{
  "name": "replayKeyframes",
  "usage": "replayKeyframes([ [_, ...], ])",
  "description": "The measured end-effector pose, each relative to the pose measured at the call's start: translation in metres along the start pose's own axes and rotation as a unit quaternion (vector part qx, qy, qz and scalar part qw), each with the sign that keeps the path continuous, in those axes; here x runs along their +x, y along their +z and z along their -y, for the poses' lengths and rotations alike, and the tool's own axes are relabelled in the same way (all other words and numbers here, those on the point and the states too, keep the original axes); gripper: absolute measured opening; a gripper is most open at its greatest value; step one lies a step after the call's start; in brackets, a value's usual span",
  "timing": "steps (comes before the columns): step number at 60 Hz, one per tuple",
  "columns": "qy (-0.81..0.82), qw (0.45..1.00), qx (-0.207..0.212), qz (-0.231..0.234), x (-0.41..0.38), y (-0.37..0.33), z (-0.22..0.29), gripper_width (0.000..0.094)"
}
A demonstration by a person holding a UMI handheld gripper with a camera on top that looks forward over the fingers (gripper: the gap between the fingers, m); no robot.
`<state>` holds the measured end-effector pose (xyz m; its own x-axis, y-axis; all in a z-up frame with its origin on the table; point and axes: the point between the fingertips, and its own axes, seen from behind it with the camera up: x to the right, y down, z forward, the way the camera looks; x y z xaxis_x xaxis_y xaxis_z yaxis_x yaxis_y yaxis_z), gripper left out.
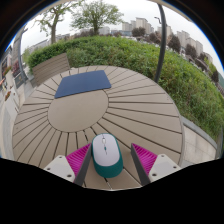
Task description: Arrange mouse
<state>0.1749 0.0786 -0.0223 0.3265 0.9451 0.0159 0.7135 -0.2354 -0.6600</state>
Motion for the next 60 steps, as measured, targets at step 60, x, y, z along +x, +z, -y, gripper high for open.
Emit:
replayKeyframes([
  [60,-0.066,0.997,0.002,0.048,-0.145,0.205,0.249,0.0711],
])
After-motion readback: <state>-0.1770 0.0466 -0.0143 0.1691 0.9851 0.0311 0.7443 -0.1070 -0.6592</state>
